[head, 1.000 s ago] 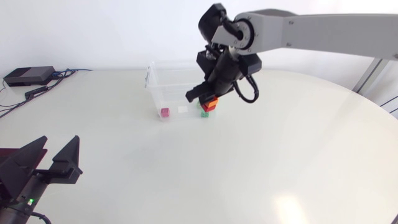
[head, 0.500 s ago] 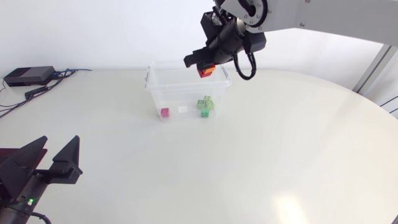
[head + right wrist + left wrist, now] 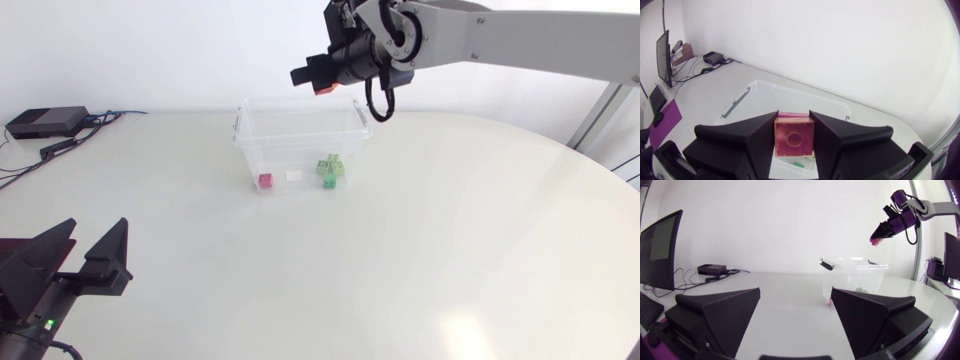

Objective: Place the duplo bricks in the container

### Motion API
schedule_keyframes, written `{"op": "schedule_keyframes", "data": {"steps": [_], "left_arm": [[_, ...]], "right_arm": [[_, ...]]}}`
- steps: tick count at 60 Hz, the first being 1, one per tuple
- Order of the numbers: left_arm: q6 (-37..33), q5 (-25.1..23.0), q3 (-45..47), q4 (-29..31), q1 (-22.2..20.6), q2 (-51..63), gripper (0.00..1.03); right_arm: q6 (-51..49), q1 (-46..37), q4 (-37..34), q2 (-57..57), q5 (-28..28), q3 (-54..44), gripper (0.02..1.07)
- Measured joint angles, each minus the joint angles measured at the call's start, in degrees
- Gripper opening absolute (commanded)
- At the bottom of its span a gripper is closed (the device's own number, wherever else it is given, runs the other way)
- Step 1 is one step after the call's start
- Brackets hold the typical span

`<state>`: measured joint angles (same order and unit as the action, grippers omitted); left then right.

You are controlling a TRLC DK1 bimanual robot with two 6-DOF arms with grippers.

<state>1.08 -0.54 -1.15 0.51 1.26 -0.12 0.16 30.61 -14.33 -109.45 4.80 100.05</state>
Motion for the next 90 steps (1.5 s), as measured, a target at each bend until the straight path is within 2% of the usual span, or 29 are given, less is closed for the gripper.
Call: {"op": "schedule_keyframes", "data": {"steps": [7, 11, 13, 15, 16, 18, 33, 52, 61, 71, 90], "left_arm": [[0.0, 0.0, 0.0, 0.0, 0.0, 0.0, 0.99], [0.0, 0.0, 0.0, 0.0, 0.0, 0.0, 0.99], [0.0, 0.0, 0.0, 0.0, 0.0, 0.0, 0.99], [0.0, 0.0, 0.0, 0.0, 0.0, 0.0, 0.99], [0.0, 0.0, 0.0, 0.0, 0.0, 0.0, 0.99], [0.0, 0.0, 0.0, 0.0, 0.0, 0.0, 0.99], [0.0, 0.0, 0.0, 0.0, 0.0, 0.0, 0.99], [0.0, 0.0, 0.0, 0.0, 0.0, 0.0, 0.99], [0.0, 0.0, 0.0, 0.0, 0.0, 0.0, 0.99], [0.0, 0.0, 0.0, 0.0, 0.0, 0.0, 0.99], [0.0, 0.0, 0.0, 0.0, -0.2, 0.0, 0.99]], "right_arm": [[0.0, 0.0, 1.7, -2.2, 0.6, 0.0, 0.27], [0.0, 0.0, 2.2, -4.3, 1.5, 0.0, 0.33], [-0.1, 0.0, 2.1, -5.3, 1.7, 0.0, 0.55], [-0.2, 0.0, 1.4, -6.4, 2.0, 0.3, 0.86], [-0.2, 0.0, 1.1, -6.9, 2.2, 0.5, 0.96], [-0.2, 0.0, 0.8, -7.7, 2.6, 0.5, 1.03], [-0.2, -0.5, 0.0, -7.3, 3.0, 0.5, 1.03], [-0.2, -2.8, 1.0, 5.2, 3.4, -4.4, 1.03], [-0.2, -5.1, 5.1, 13.0, 3.4, -12.4, 1.03], [-0.4, -9.8, 11.8, 20.8, 3.7, -25.8, 1.03], [-2.2, -19.1, 20.2, 34.2, 4.1, -47.5, 1.03]]}}
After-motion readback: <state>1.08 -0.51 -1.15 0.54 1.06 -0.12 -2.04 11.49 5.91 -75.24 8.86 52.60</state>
